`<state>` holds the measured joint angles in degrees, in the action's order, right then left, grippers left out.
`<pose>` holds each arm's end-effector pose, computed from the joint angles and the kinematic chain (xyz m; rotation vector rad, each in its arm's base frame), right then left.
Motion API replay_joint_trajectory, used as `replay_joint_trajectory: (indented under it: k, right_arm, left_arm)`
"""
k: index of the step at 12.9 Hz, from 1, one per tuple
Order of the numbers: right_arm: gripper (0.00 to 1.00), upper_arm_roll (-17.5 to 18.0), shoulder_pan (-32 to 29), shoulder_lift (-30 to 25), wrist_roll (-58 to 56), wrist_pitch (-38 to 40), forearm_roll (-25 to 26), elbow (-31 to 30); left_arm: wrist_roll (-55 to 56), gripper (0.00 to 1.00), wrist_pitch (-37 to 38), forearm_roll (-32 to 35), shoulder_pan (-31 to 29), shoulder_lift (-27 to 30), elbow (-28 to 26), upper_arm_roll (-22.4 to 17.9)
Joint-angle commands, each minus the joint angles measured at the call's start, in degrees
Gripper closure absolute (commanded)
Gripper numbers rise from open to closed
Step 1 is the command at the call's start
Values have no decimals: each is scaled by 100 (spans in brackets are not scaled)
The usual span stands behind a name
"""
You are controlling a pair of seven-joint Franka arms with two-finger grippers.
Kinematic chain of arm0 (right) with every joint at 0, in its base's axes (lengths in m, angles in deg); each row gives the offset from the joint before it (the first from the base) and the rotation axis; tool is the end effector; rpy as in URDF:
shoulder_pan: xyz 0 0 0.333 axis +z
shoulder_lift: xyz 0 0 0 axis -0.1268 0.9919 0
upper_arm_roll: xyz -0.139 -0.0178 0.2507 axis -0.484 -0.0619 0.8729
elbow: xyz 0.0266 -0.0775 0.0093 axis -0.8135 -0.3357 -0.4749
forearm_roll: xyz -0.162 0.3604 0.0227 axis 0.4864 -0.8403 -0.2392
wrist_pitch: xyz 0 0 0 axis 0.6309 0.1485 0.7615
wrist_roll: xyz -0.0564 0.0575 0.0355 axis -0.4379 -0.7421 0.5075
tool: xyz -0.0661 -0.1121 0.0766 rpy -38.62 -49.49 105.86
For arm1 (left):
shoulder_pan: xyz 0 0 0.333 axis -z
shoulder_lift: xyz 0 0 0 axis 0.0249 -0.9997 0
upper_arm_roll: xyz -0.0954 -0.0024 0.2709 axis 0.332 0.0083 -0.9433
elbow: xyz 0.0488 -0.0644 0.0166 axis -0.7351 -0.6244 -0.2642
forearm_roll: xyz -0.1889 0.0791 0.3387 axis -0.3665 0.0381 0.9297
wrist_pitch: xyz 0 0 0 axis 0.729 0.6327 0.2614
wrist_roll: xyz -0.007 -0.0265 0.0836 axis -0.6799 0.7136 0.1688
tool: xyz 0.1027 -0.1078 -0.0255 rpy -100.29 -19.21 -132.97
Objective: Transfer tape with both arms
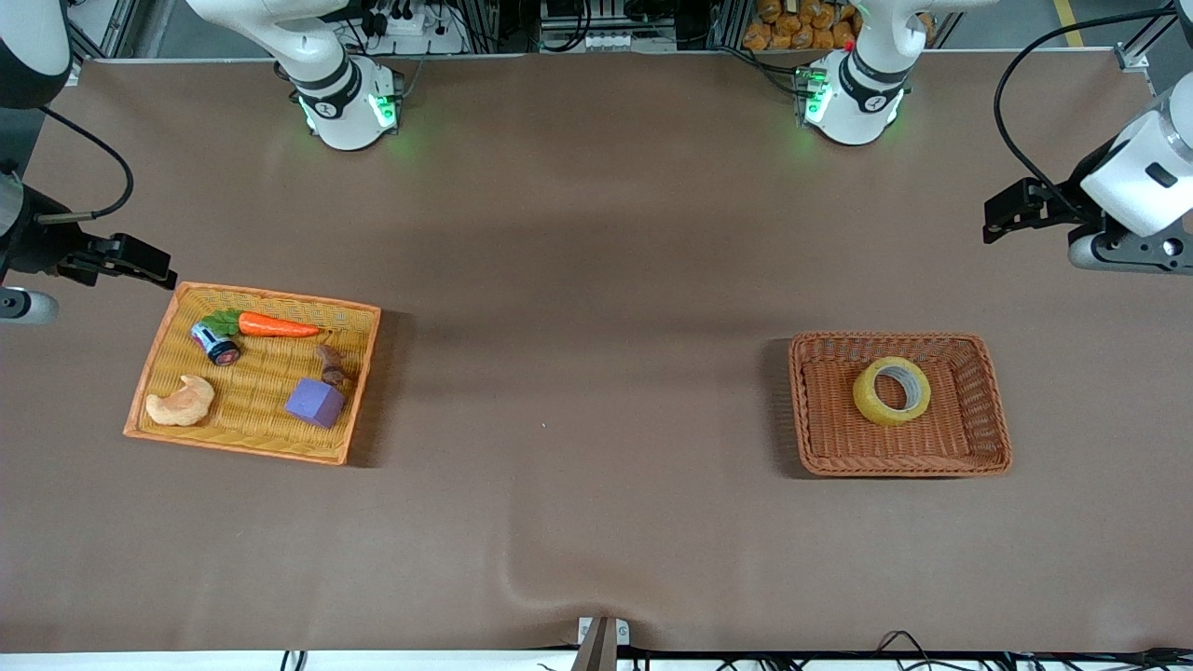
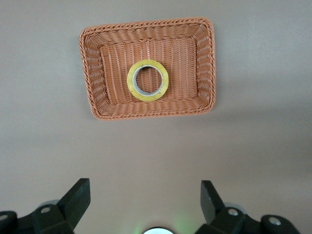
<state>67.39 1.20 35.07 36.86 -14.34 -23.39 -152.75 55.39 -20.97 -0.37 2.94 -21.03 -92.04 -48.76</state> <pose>0.5773 -0.0020 0.5249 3.1378 -0.0997 -0.1122 0.5502 -0.0515 0.5403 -3.1287 0.1416 0.1355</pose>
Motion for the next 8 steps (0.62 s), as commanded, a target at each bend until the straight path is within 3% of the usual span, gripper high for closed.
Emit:
replay_joint_trajectory:
  k: [1,8]
  right_arm:
    - [0,70,-119,64,25,43,-74,138]
    - [0,70,-119,64,25,43,-74,138]
  left_arm:
    - [-98,0,-22,-103,-19,-30,57,-43]
    - [-46,0,-179,-77,33,-30,66,0]
